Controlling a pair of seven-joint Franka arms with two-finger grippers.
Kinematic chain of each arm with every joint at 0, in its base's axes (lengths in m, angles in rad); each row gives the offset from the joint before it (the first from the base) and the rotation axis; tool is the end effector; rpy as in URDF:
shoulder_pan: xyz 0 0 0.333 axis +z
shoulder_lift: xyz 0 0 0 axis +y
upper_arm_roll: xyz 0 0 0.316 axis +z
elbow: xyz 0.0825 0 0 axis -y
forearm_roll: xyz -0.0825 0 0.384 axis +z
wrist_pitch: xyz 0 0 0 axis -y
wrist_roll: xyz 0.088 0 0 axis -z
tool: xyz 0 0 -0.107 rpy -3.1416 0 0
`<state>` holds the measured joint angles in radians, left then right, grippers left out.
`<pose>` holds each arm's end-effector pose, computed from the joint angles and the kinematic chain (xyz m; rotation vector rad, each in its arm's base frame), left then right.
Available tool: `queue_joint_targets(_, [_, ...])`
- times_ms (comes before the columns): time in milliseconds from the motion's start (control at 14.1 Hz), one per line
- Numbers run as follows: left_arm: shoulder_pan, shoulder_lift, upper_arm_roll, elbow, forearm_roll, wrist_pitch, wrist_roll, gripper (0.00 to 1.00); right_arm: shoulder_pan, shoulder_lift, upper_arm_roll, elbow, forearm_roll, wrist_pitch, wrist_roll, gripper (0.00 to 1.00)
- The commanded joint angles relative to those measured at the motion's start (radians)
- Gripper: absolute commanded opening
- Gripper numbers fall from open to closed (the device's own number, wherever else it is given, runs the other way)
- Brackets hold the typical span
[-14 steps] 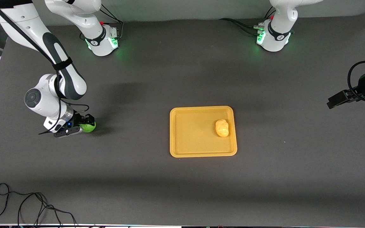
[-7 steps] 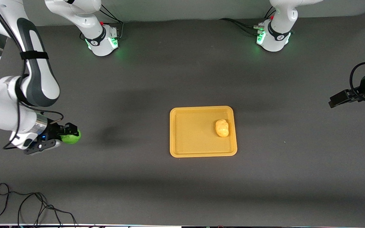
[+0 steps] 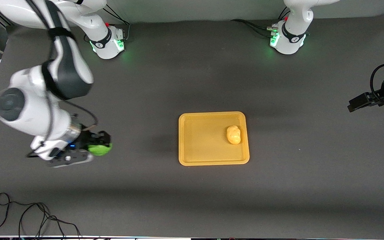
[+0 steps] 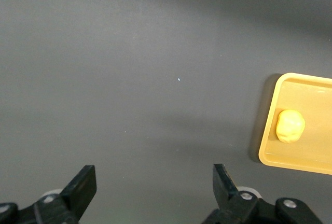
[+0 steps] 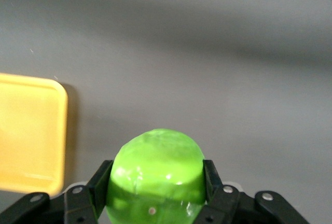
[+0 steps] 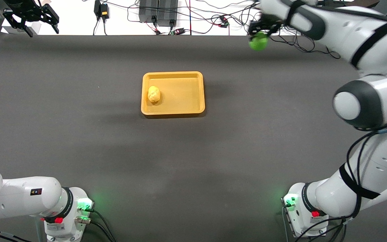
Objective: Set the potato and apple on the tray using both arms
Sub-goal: 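Carry the apple with the right gripper onto the tray beside the potato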
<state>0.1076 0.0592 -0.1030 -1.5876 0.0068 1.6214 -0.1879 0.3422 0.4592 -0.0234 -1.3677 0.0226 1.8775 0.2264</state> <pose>0.5754 0.0050 0.5876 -3.1239 -0.3011 0.0391 0.6629 0.2238 0.4599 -3.1131 -0.1383 -0.0713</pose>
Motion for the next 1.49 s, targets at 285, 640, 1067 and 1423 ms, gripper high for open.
queue_joint_targets(285, [-0.003,-0.045,0.005,-0.043,-0.01,0.014,0.018,1.0,0.372,0.399,-0.016,0.412,-0.046,-0.015,0.644,0.38])
queue_joint_targets(640, [-0.002,-0.045,0.006,-0.046,-0.01,0.017,0.018,1.0,0.497,0.506,-0.016,0.446,-0.093,0.092,0.801,0.36])
queue_joint_targets(1067, [0.0,-0.041,0.006,-0.046,-0.01,0.029,0.018,1.0,0.511,0.625,-0.02,0.441,-0.099,0.252,0.817,0.36])
queue_joint_targets(1423, [0.0,-0.041,0.006,-0.046,-0.01,0.029,0.018,1.0,0.494,0.63,-0.039,0.437,-0.139,0.253,0.804,0.36])
